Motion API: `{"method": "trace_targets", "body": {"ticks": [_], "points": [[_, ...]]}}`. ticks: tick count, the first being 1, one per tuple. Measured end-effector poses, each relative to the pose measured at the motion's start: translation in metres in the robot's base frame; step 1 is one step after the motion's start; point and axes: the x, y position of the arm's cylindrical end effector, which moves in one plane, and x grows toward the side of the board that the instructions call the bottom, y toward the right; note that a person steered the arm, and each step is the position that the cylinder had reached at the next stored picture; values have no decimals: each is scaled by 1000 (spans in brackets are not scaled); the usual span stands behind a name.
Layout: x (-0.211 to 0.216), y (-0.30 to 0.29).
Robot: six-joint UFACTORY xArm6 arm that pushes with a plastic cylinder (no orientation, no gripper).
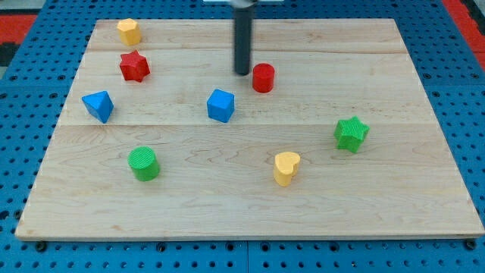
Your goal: Place the red star at the top center of the board
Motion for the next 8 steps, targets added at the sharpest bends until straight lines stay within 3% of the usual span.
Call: {"method": "trace_targets", "body": {"ticks": [1, 2, 3, 5, 6, 7, 8], "points": [[29, -116], [14, -186], [-25, -162], [-71, -2], [-23, 9], [-27, 54], [-60, 54]]}}
